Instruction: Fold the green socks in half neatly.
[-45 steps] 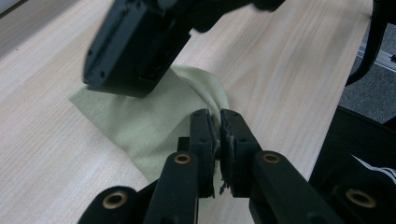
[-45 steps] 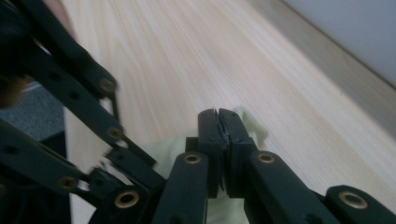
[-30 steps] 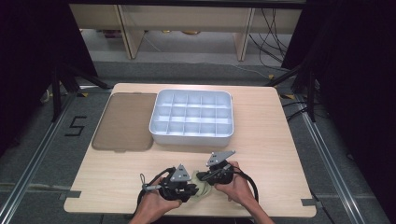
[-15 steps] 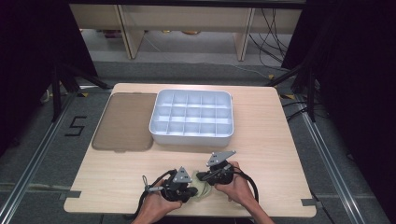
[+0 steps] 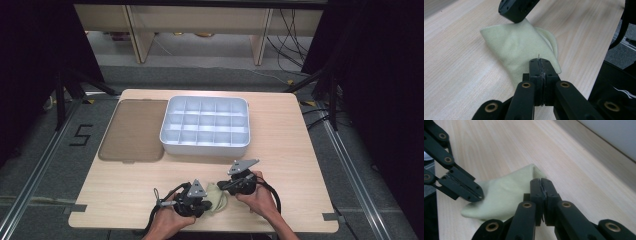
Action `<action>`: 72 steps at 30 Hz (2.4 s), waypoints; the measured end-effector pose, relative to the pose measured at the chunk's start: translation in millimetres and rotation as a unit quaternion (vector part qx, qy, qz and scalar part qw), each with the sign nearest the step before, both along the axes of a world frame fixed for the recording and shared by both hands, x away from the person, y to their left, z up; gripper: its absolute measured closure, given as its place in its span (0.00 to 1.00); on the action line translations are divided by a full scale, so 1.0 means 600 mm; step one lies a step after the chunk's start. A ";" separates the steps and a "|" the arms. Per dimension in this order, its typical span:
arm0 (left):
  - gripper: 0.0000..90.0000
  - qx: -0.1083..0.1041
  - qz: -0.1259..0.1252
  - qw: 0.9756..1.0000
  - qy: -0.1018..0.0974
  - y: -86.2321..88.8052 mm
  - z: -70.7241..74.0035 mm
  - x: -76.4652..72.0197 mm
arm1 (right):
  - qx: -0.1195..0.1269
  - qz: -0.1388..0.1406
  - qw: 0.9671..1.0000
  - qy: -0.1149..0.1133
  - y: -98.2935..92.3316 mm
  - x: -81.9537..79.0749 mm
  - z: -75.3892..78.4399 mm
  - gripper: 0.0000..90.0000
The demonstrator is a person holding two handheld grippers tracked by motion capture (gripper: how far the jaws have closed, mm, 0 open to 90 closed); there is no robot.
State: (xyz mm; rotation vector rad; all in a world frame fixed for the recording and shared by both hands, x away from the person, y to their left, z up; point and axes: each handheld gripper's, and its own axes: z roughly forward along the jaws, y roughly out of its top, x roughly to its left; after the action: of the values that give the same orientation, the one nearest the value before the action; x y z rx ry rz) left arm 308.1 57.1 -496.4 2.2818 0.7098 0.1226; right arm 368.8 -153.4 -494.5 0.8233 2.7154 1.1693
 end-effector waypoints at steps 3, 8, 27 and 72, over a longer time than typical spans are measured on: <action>0.98 -0.002 0.009 1.000 0.005 -0.002 0.000 -0.001 | 0.004 -0.007 1.000 -0.006 -0.007 0.002 0.006 0.96; 0.98 -0.003 0.013 1.000 0.005 -0.003 0.000 -0.002 | 0.037 -0.015 0.999 0.001 -0.008 0.005 0.031 0.79; 0.97 0.010 0.001 1.000 -0.004 -0.002 0.002 -0.003 | -0.007 -0.008 0.997 0.081 0.032 0.012 -0.004 0.55; 0.24 -0.026 0.123 0.992 -0.018 0.149 0.005 -0.040 | 0.023 -0.005 0.995 0.100 0.032 0.001 -0.010 0.84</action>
State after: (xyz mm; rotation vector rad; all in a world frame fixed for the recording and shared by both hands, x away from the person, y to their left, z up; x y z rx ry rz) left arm 283.8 146.5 -493.5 2.1300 0.9610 0.2574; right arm 369.4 -133.9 -500.5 1.0108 2.8470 1.2145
